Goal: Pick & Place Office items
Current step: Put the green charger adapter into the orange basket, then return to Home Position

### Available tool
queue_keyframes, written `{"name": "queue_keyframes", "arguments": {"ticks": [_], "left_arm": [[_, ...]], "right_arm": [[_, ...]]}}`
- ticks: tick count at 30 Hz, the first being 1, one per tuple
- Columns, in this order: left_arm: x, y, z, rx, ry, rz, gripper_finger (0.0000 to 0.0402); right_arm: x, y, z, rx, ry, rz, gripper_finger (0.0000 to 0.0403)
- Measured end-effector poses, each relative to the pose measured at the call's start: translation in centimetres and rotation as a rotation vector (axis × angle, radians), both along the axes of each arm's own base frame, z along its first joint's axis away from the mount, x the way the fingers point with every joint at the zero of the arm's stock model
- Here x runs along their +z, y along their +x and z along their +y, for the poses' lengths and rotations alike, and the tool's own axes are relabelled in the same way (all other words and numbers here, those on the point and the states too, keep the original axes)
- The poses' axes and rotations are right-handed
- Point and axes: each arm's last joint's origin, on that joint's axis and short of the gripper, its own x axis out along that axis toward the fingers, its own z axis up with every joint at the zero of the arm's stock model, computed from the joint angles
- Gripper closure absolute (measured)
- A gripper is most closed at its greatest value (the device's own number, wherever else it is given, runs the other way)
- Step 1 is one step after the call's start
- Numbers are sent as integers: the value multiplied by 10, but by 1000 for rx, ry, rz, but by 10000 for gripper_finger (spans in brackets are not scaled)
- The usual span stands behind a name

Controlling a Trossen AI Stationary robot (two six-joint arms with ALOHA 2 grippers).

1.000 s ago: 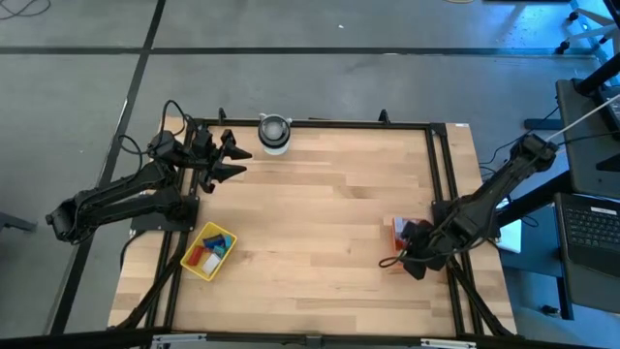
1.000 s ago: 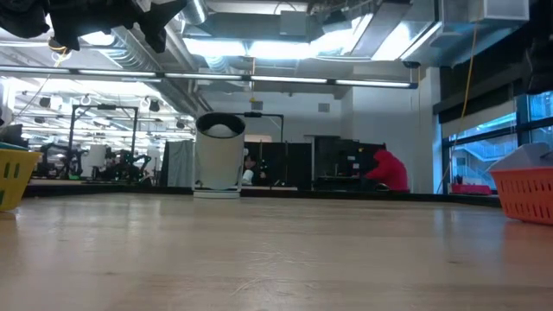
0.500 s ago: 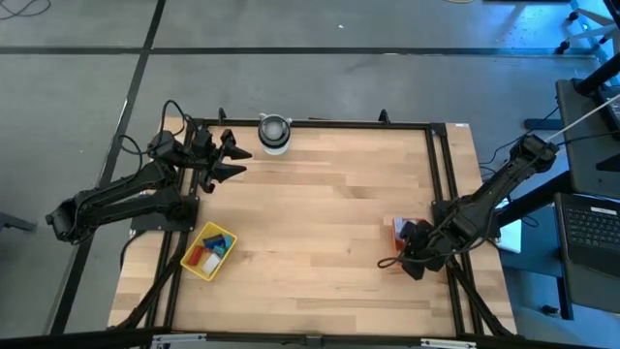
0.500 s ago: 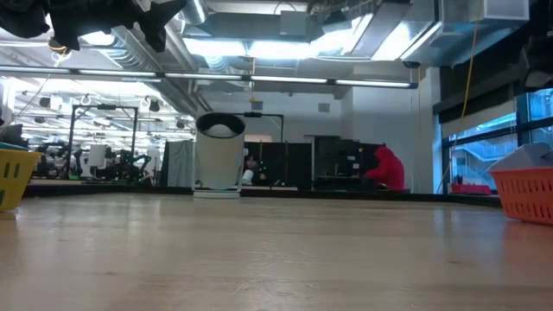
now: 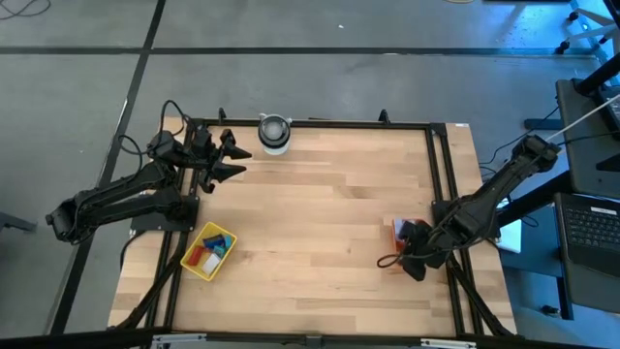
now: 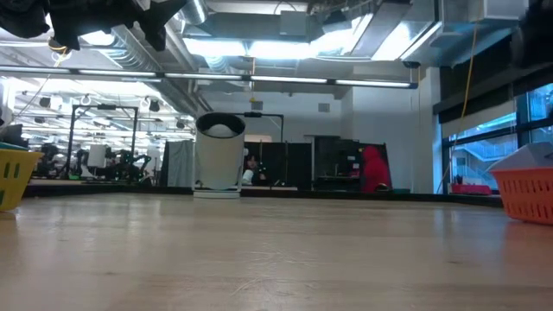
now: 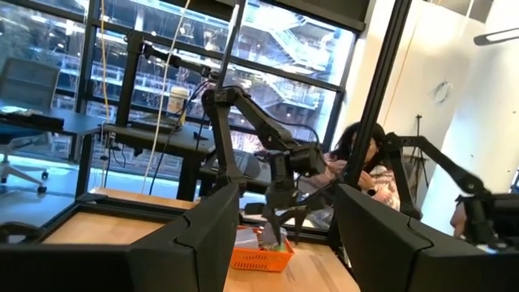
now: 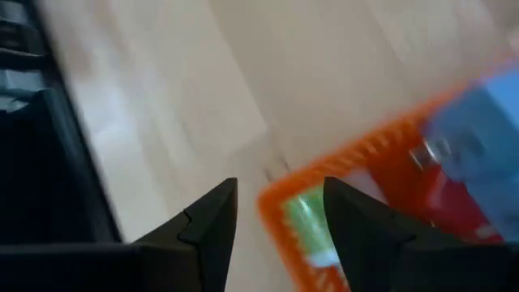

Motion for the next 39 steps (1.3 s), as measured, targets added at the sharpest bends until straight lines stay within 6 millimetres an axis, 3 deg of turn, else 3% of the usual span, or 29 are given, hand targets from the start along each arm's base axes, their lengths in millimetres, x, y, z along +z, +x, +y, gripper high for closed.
{"name": "queue_keyframes", "arguments": {"ticks": [11, 15, 22, 28, 32, 39], "left_arm": [[1, -9, 14, 126, 56, -16, 201], [1, -14, 22, 231, 88, -19, 201], [-9, -14, 36, 419, 40, 49, 201], [-12, -18, 42, 486, 50, 83, 201], [-13, -23, 45, 514, 60, 96, 201], [-17, -33, 48, 578, 55, 149, 201]], "right_arm": [[62, 19, -23, 90, -246, -206, 218], [86, 39, -51, 103, -403, -304, 218], [139, 75, -110, 169, -588, -696, 218], [150, 80, -177, 120, -568, -864, 218], [154, 84, -201, 171, -596, -973, 218], [150, 76, -226, 163, -603, -961, 218]]}}
